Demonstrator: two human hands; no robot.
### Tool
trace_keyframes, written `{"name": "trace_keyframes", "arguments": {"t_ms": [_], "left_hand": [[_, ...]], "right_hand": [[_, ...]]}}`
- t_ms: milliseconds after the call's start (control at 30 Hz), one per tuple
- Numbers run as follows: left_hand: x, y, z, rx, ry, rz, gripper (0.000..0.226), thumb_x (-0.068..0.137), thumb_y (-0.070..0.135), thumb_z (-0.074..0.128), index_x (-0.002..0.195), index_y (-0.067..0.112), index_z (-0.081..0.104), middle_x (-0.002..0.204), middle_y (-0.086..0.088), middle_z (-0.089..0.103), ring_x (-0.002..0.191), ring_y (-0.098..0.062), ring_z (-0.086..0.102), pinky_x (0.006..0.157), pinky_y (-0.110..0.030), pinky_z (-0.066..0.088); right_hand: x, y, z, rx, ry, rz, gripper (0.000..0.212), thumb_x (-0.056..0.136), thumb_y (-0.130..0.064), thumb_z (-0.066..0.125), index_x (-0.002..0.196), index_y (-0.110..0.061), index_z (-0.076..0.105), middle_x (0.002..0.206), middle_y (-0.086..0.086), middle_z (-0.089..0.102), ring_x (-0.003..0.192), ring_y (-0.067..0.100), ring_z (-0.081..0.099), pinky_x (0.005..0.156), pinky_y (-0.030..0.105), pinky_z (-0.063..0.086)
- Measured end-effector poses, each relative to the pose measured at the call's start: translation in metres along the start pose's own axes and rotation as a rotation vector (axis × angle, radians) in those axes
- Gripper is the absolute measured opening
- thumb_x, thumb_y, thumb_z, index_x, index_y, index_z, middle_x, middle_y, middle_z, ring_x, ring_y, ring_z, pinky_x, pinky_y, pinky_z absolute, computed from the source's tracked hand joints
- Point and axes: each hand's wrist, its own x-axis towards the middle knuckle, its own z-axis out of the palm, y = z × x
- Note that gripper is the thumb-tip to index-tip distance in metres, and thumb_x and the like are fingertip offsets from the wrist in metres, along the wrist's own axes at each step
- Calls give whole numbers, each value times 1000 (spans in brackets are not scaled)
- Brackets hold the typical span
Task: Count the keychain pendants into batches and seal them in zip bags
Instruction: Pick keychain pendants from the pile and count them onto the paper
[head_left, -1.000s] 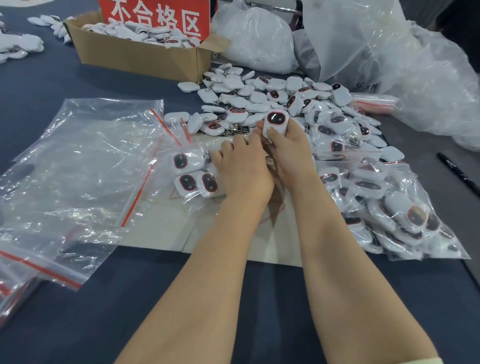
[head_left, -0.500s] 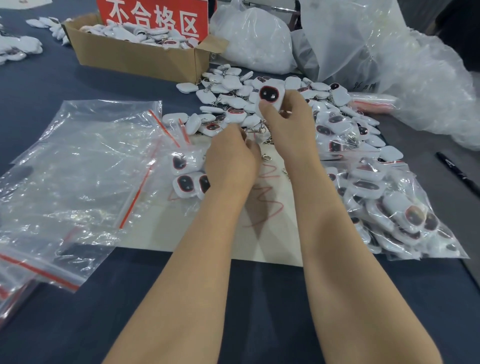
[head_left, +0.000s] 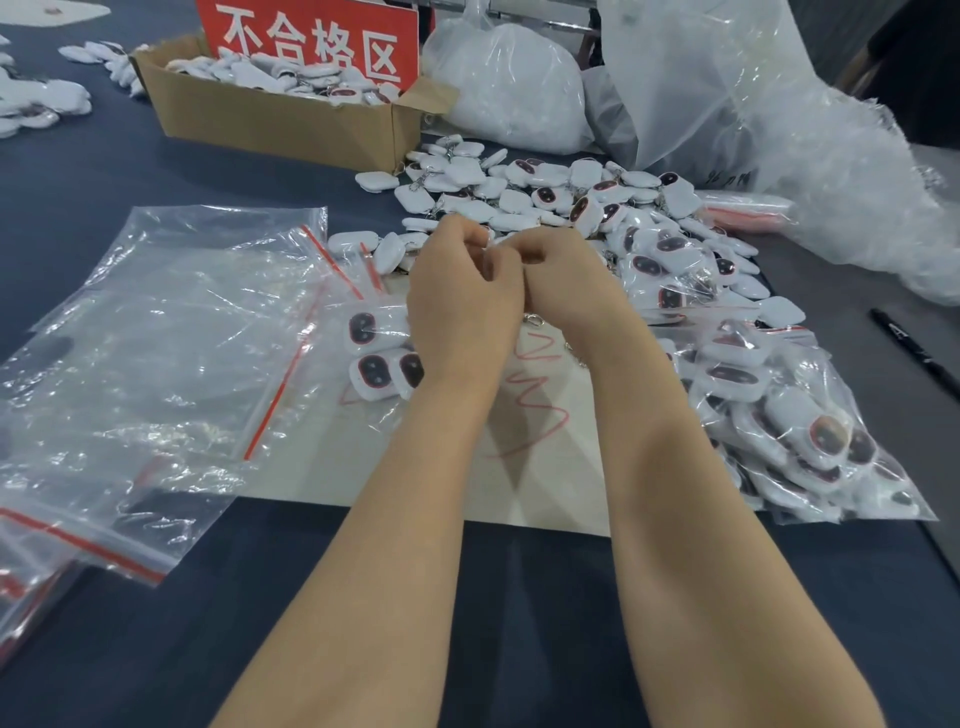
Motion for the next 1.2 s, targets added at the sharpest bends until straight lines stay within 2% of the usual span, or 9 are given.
{"name": "trace_keyframes", "arguments": {"t_ms": [267,433,567,633,733,900,967,1033,1200], "left_hand": [[-3,-5,2,-49,48,66,8,86,11,54,92,11,59,87,-2,62,80,-19,56,74,-35,48],[-6,-7,4,-56,48,121,8,85,9,55,90,10,60,86,-2,61,78,-15,54,73,-32,47],[-6,-7,4,-92,110,181,9,85,10,54,91,8,61,86,-5,61,77,-14,54,71,-23,44],[-5,-7,4,-125,150,187,8,85,12,54,90,10,60,85,-4,62,76,-13,55,69,-18,43],[-5,-7,5,-146,164,168,6,85,11,55,90,13,58,84,-2,62,76,-14,55,69,-20,44],[-5,-7,7,-161,133,157,6,87,17,52,92,21,52,80,5,58,72,-8,54,64,-16,42],[-6,-12,11,-106,25,117,10,89,18,52,99,19,53,83,2,60,75,-14,56,67,-25,45],[-9,-19,17,69,-143,80,18,91,21,51,109,18,53,93,1,61,82,-17,57,71,-31,45],[-13,-32,22,408,-282,199,20,90,19,50,110,15,57,105,-4,61,94,-23,55,74,-33,39]], "right_hand": [[0,12,-6,-102,-243,10,38,92,-6,53,64,-30,64,56,-19,62,62,-1,55,71,23,47],[-1,13,-2,55,-233,97,32,93,1,46,70,-13,63,51,-8,61,48,4,57,52,17,47],[1,13,1,107,-160,107,26,95,-8,51,75,-4,66,64,5,60,60,14,54,60,23,46],[2,11,0,-60,-146,51,25,93,-11,53,72,-2,66,65,9,52,61,16,45,61,25,39],[2,6,2,-299,-116,-84,39,91,-5,51,56,-21,53,56,-5,48,52,5,38,51,16,33],[-5,0,-3,466,-146,84,24,93,-1,49,93,-16,68,76,3,70,65,10,65,58,21,53],[0,8,-7,284,119,127,31,89,3,47,108,-16,64,94,9,71,81,18,69,76,30,56],[4,20,-11,-225,324,156,39,91,-2,44,127,-14,54,120,10,64,106,24,61,96,34,47],[8,40,-6,-764,196,329,46,91,-15,50,135,-6,42,143,21,39,131,35,36,107,39,31]]}}
